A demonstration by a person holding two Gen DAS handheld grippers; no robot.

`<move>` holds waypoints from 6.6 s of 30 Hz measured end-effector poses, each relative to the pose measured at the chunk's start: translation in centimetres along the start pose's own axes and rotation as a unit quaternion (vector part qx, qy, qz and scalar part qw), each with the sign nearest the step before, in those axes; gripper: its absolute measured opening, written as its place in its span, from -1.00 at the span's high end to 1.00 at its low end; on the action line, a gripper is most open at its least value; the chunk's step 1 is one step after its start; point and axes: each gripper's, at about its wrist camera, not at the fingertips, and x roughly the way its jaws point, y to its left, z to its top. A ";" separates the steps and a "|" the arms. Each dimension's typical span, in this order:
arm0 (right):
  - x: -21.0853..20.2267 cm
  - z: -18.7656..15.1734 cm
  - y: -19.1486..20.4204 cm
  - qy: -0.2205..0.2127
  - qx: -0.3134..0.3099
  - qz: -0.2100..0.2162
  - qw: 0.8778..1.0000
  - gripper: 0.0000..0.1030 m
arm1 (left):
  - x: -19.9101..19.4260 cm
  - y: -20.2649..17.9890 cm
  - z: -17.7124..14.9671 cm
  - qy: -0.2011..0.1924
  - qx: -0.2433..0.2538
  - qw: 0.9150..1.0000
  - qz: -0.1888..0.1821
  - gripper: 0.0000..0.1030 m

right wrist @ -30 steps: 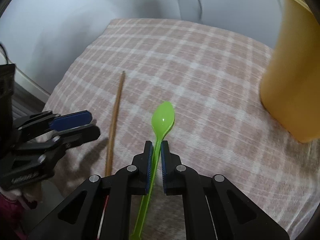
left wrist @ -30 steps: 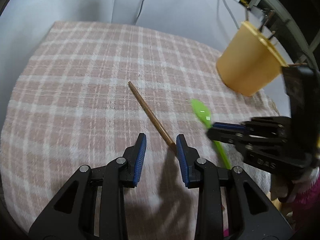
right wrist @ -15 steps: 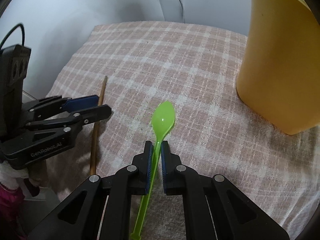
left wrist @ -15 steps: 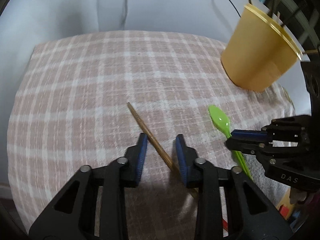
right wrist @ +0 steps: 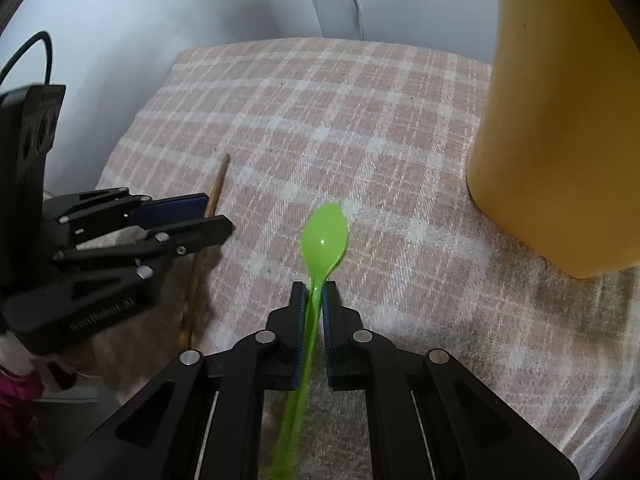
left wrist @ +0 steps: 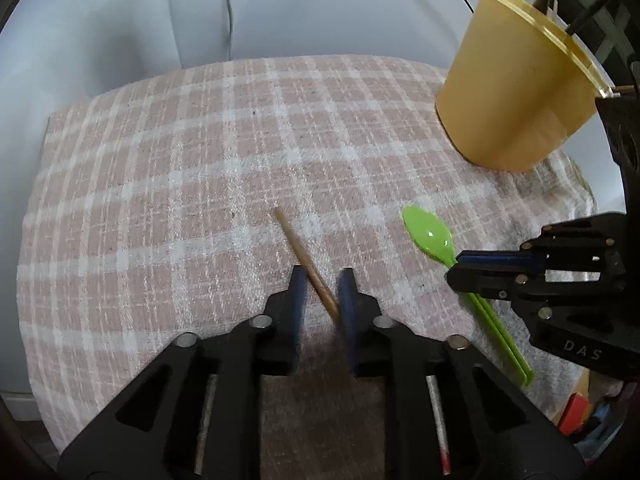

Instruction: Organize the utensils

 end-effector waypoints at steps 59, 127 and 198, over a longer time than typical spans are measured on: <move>-22.7 -2.4 -5.9 -0.323 0.064 0.013 0.944 0.91 | -21.8 -7.7 5.7 -0.285 0.045 0.945 -0.154 0.94; -20.7 4.3 -16.0 -0.369 0.085 0.022 0.925 0.90 | -17.4 -12.2 14.0 -0.276 0.051 0.948 -0.152 0.94; -24.3 -9.9 -5.8 -0.376 0.080 -0.063 0.921 -0.44 | -19.5 -11.3 -0.4 -0.323 0.032 0.943 -0.078 -0.99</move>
